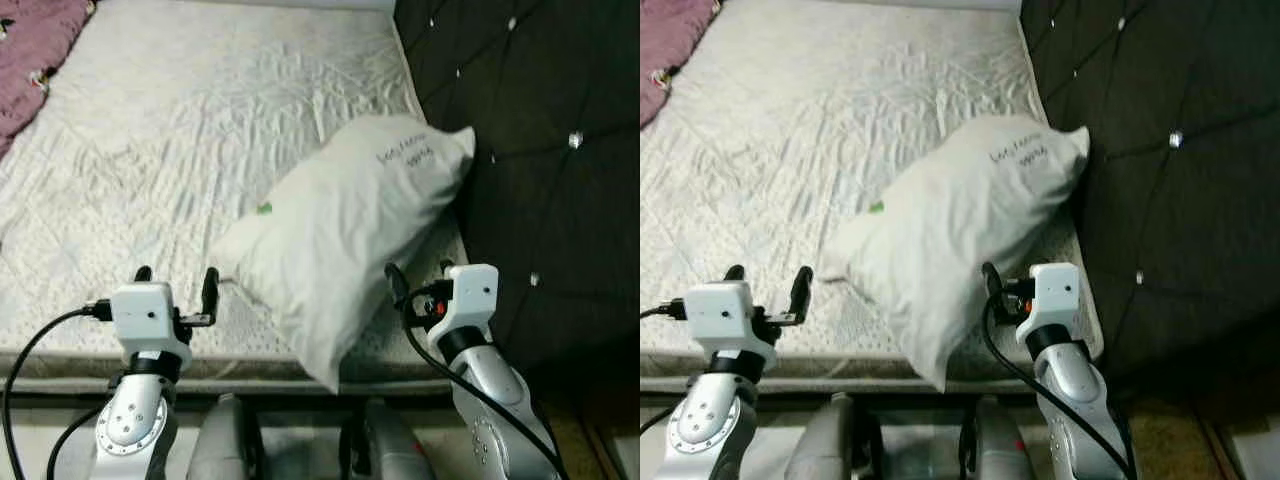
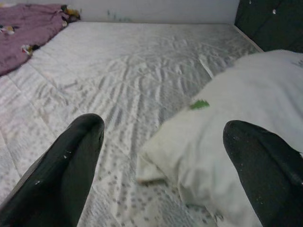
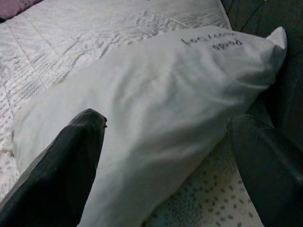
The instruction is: Clean up the room
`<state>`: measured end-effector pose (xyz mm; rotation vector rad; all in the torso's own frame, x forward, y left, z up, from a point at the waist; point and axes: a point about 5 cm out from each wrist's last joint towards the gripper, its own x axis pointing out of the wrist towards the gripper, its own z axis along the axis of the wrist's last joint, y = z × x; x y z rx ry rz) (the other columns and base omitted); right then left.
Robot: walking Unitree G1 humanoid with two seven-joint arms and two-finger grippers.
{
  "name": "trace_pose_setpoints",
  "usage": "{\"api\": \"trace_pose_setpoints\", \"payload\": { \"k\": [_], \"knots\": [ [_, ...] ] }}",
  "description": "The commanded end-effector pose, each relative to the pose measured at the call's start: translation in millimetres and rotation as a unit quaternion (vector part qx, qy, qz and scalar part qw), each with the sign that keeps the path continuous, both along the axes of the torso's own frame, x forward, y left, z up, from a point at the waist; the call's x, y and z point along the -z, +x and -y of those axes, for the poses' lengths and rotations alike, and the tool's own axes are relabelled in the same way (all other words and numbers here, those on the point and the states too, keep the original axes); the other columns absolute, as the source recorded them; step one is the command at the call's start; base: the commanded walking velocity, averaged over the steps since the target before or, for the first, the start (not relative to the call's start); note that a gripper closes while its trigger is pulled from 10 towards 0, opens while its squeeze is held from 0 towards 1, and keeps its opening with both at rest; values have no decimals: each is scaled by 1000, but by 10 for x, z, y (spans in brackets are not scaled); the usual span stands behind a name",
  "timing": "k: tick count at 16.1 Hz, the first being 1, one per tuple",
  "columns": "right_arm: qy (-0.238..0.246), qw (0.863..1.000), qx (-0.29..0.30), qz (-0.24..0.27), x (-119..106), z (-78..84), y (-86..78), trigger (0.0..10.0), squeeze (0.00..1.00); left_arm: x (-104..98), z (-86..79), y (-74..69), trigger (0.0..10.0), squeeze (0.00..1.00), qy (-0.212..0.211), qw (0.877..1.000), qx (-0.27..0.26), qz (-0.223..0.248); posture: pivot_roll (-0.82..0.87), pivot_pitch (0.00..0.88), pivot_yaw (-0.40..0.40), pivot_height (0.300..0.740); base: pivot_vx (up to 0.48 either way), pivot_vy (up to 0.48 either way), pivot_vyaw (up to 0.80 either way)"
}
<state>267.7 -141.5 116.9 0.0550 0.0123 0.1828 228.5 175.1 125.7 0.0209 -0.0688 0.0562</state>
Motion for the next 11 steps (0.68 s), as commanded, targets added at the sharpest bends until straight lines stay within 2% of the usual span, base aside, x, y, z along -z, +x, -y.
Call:
{"api": "trace_pose_setpoints", "payload": {
  "k": [1,5,10,11],
  "knots": [
    [-2,1000,5,-4,19,35,-3,10000,0,45,0,-12,10000,0,2,1000,-3,-13,-53,240,-40,636,0,0,0],
    [-4,1000,10,-1,12,34,11,10000,0,45,3,6,10000,0,-2,1000,-11,-13,-53,246,-38,636,0,0,0],
    [-3,1000,10,-1,12,33,9,10000,0,44,22,20,10000,0,-7,1000,-8,-13,-59,252,-41,566,0,0,0],
    [-3,1000,9,-1,11,33,11,10000,0,43,22,24,10000,0,-8,1000,-11,-13,-59,252,-41,566,0,0,0]
  ]
}}
